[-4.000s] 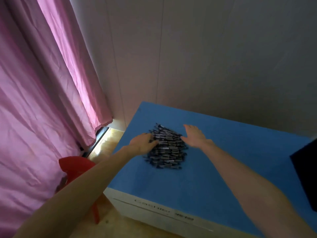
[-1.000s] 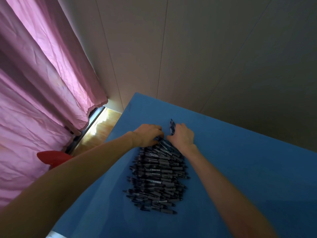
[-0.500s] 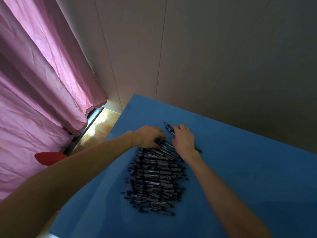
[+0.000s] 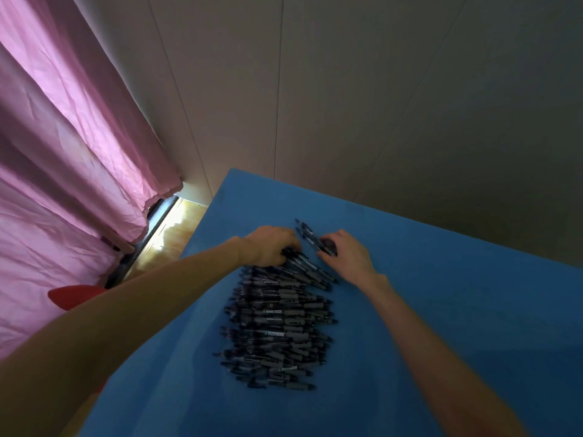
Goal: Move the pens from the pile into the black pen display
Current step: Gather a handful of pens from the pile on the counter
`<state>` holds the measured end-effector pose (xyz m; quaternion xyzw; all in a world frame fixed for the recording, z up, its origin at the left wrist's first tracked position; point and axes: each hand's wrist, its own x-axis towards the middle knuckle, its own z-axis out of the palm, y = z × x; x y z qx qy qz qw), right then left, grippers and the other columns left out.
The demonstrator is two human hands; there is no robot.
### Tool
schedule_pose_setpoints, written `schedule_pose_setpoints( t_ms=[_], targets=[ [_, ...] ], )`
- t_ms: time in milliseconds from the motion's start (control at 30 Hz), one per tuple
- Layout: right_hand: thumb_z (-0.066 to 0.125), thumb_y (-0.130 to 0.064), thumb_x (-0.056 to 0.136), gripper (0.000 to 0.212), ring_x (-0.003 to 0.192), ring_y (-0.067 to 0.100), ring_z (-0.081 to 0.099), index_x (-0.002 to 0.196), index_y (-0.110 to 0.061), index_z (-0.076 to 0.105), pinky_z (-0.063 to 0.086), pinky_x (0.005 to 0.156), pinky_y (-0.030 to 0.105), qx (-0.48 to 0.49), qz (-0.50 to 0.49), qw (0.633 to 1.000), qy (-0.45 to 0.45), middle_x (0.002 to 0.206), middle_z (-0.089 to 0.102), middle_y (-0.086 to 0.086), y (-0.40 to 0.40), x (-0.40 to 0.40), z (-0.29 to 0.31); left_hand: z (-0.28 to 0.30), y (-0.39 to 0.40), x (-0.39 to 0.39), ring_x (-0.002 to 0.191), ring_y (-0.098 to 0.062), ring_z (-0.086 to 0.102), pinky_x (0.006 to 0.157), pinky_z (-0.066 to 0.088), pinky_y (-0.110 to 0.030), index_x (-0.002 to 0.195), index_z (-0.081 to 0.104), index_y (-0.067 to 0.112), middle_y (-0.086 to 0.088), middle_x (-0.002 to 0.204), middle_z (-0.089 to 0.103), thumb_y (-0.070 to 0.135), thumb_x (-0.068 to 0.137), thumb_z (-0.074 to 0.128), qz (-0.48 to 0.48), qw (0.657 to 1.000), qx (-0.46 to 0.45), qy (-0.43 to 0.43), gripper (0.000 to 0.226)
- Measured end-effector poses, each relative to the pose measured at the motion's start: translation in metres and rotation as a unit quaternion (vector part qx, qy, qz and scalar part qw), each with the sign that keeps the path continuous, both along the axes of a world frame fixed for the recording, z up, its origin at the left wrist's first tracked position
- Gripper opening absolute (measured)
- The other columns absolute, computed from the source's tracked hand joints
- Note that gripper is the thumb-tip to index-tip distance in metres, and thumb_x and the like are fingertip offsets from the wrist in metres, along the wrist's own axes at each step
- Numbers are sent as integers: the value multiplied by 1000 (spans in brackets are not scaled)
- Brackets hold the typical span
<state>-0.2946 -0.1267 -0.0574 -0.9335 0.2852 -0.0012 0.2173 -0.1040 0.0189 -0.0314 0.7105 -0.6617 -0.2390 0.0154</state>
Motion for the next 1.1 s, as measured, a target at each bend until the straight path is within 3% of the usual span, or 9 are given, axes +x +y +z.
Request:
schedule_pose_setpoints(
  t_ms=[200,333,467,567,667,800,933,1100],
  targets=[
    [59,-58,95,33,78,7,53,107,-27,62,42,61,24,-54,-16,998,-8,93,54,-13,4,-24,-3,-5,0,-5,125,-24,52,92,48,-35,139,57,19,-2,142,52,10,91,63,1,1000,-23,-13,49],
    [55,-52,100,31,74,4,52,109,-24,64,41,58,23,-56,-18,998,-27,89,53,-16,4,-42,-2,-10,3,-7,128,-28,51,97,49,-41,144,52,17,-4,148,45,9,92,61,20,999,-28,-1,53],
    [65,-42,97,22,71,1,53,105,-22,71,39,55,15,-65,-53,993,-80,85,53,-17,9,-47,-4,-11,6,-9,125,-27,52,95,50,-40,141,55,16,-3,144,47,7,92,63,36,998,-48,7,50],
    [66,-41,97,22,71,4,56,103,-22,74,45,57,20,-64,-58,991,-99,85,55,-15,9,-32,0,-12,7,-11,130,-25,49,98,49,-38,144,53,18,-1,146,47,9,93,61,33,998,-53,-2,52],
    [62,-44,98,25,75,8,56,108,-25,73,43,58,23,-62,-31,996,-61,92,54,-12,3,-6,6,-12,6,-12,134,-23,46,99,47,-38,146,51,19,0,149,47,13,96,60,21,998,-54,-12,52],
    [60,-49,97,32,90,11,58,116,-24,68,51,71,28,-39,-1,999,-13,103,55,-8,-2,15,10,-9,6,-9,129,-21,51,101,48,-38,141,57,21,2,142,54,26,95,67,23,998,-51,4,46],
    [61,-44,97,38,102,20,59,125,-18,58,51,78,34,-65,48,995,61,115,57,-1,-1,24,11,-9,2,-8,122,-20,56,99,47,-34,131,65,21,2,134,61,24,91,72,52,997,-55,10,41],
    [57,-35,97,27,83,26,60,110,-11,55,43,63,35,-37,-44,993,102,102,65,9,-4,23,16,-8,-19,-14,121,-25,57,100,47,-36,128,67,18,-2,134,61,14,88,71,88,995,-39,14,40]
  ],
)
